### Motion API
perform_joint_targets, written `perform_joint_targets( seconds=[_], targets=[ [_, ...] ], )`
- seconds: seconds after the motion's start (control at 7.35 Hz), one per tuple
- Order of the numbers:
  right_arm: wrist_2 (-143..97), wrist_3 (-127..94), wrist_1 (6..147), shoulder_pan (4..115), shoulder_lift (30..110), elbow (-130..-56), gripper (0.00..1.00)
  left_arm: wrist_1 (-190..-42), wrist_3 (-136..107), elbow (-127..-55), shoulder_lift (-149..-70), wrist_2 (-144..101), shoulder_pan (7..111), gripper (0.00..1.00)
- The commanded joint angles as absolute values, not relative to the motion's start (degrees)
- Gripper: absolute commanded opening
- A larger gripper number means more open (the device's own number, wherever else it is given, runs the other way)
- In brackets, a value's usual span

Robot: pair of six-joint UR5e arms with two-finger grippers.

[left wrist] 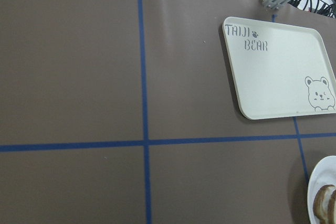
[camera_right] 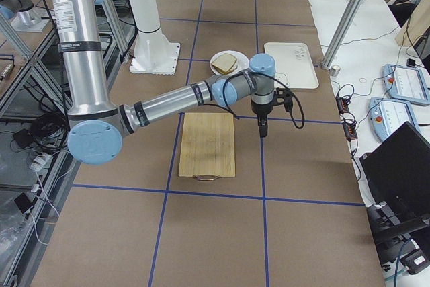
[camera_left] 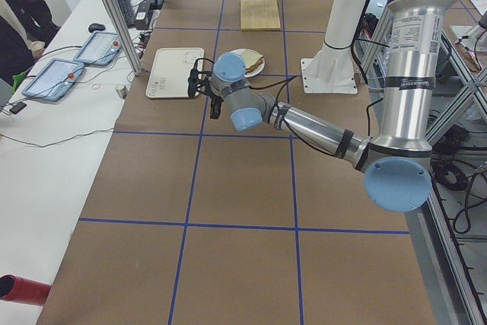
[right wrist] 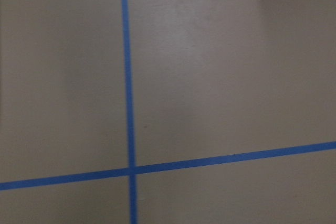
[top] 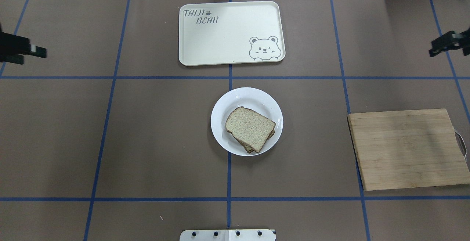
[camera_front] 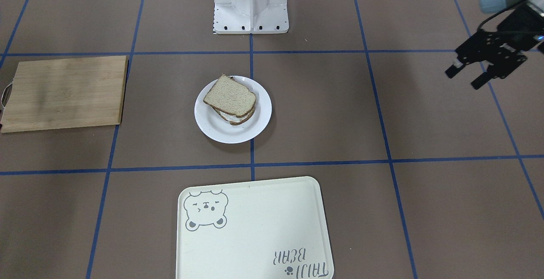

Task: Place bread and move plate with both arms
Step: 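Reach the left gripper toward the rim of the white plate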

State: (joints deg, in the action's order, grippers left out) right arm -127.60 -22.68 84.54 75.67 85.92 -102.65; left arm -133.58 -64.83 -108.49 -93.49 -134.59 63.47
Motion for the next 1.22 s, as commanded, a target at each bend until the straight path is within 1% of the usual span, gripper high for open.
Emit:
perform_joint_targets(
  seconds=[0.0,0.14,0.27,0.41,0.54,0.68,0.82,0.95,1.09],
  targets=[
    [-130.69,-9.80,84.46,83.48,96.10,-101.86,1.00,-135.69,-79.13,-108.46,-98.42,-122.85,48.41,0.99],
    [-128.87,-5.93,83.94,84.10,99.02,-101.78,1.00,-138.31,-82.76,-107.93,-99.22,-117.82,42.95,0.99],
    [-128.33,0.81,84.46,87.77,100.44,-101.86,1.00,-138.43,-87.06,-107.67,-101.40,-114.29,38.37,0.98],
    [-128.76,1.92,84.55,88.24,101.33,-102.21,1.00,-138.34,-91.36,-107.14,-103.60,-107.47,32.75,0.98],
    [-128.93,1.85,84.55,88.24,101.34,-102.30,1.00,-138.86,-91.67,-104.53,-105.02,-100.27,27.21,0.97],
    [-129.54,1.85,84.55,88.24,101.25,-102.22,1.00,-141.30,-94.80,-100.06,-108.34,-96.11,24.29,0.86],
    [-129.90,1.76,84.55,88.24,101.25,-102.22,1.00,-145.85,-97.27,-94.89,-111.07,-95.72,23.30,0.81],
    [-130.08,1.50,84.46,88.24,101.16,-102.22,1.00,-151.73,-97.47,-90.22,-112.14,-95.63,22.51,0.76],
    [-130.08,1.41,84.46,88.24,101.25,-102.22,1.00,-153.70,-99.82,-88.96,-113.89,-95.71,22.15,0.69]
  ],
)
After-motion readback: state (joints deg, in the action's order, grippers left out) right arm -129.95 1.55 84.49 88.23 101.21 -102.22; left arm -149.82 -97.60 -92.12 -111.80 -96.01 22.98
